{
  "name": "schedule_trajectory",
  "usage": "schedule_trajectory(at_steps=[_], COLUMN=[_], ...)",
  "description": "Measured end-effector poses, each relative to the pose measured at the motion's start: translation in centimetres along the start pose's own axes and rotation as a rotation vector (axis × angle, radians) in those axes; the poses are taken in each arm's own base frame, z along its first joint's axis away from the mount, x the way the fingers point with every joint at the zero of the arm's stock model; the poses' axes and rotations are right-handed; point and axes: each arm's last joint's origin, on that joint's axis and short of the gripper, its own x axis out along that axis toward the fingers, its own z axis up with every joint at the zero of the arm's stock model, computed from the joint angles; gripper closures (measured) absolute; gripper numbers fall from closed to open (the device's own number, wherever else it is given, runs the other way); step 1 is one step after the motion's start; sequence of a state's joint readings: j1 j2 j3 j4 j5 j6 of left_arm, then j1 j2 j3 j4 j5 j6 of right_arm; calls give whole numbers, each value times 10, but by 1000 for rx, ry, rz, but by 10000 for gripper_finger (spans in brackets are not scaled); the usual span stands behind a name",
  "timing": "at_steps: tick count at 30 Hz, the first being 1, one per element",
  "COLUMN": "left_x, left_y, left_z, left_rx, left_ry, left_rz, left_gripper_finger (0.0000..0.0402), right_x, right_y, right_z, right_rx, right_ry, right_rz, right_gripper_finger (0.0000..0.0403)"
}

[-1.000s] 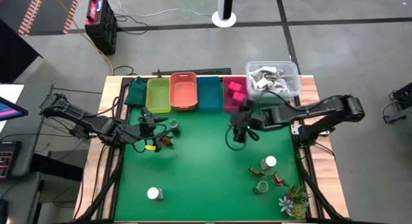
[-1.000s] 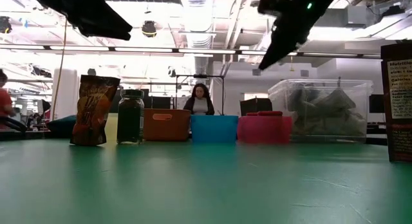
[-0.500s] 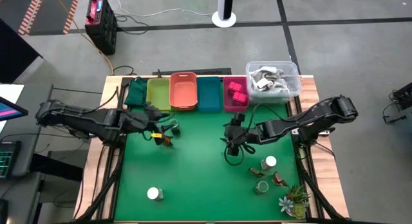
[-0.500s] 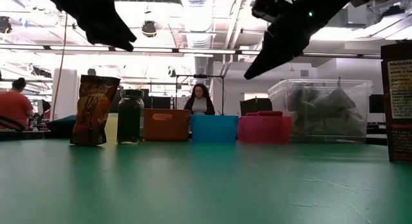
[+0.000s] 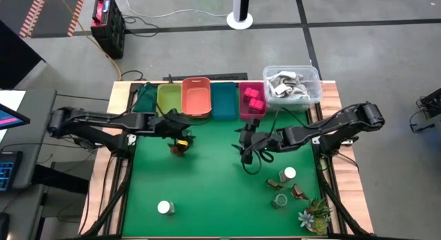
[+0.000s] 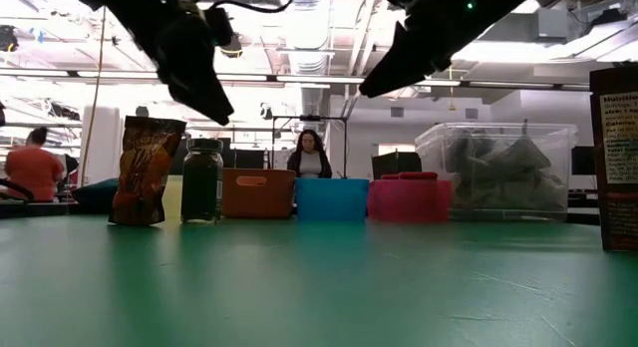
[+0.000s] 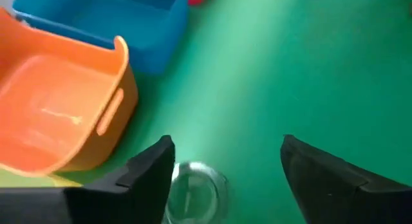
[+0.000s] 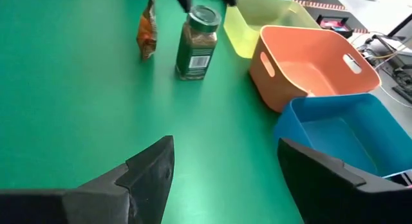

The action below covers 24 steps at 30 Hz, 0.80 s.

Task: Sort spices by type
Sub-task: Put the top green spice bottle into the orange bin

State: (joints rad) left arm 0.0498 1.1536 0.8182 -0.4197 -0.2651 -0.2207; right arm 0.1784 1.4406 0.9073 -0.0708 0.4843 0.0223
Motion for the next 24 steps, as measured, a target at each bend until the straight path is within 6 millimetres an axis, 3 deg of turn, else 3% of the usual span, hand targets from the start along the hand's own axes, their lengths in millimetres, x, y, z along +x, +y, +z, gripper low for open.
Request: schedule_trajectory(at_steps=[8,21,24], left_x=[17,46,47], left_y=[10,8,8], left_z=[-3,-16,-17], left_rx=[59,115,138], left_ry=[168,311,325], left_rz=[47,39,36], left_gripper_finger=[74,83,103], right_x=[0,0,1], right_y=[1,1,-1], right_z=[0,0,0], right_rx=[-48,-62,-64], right_ry=[-1,-1,1], right_rz=[4,6,6], right_gripper_finger=[100,100,100])
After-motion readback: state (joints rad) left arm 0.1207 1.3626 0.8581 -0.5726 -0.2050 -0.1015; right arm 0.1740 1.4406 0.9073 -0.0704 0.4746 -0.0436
